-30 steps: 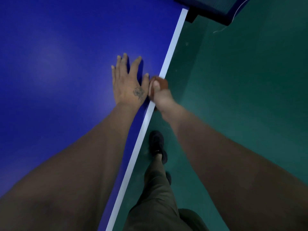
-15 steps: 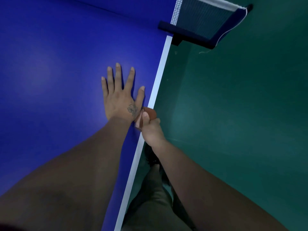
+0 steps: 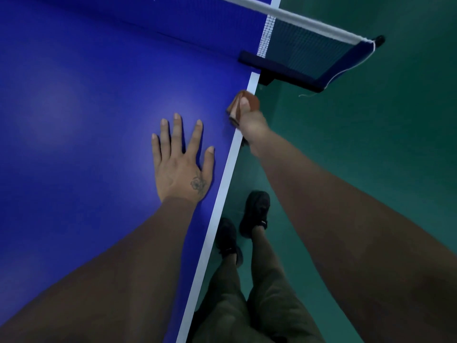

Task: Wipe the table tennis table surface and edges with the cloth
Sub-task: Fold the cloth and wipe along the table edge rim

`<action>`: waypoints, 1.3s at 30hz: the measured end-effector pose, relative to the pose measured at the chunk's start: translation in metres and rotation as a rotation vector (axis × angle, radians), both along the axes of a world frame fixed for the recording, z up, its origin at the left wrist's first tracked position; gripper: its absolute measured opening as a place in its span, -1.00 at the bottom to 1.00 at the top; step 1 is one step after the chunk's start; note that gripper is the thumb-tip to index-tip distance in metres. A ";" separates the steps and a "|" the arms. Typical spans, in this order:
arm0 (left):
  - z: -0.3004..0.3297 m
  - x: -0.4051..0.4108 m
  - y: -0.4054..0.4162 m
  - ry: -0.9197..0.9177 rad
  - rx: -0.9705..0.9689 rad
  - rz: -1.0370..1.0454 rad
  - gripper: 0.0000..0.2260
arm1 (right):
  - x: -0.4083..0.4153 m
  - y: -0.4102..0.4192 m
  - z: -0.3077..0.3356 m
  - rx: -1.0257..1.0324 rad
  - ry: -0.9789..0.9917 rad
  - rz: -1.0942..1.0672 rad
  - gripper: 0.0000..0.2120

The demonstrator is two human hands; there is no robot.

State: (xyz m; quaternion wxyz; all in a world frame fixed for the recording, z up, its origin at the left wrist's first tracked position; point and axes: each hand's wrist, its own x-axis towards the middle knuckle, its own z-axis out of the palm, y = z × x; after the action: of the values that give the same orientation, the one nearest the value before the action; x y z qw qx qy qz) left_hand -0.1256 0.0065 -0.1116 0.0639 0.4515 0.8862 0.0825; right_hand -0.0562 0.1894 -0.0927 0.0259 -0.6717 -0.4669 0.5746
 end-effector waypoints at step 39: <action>0.002 0.002 0.000 0.029 0.056 -0.003 -0.46 | 0.001 0.059 -0.016 0.056 0.140 -0.151 -0.37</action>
State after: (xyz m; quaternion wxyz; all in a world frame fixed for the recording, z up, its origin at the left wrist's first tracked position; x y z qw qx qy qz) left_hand -0.1237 0.0063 -0.1097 0.0388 0.4556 0.8836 0.1005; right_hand -0.0550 0.2481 -0.1090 0.1207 -0.6622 -0.4277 0.6033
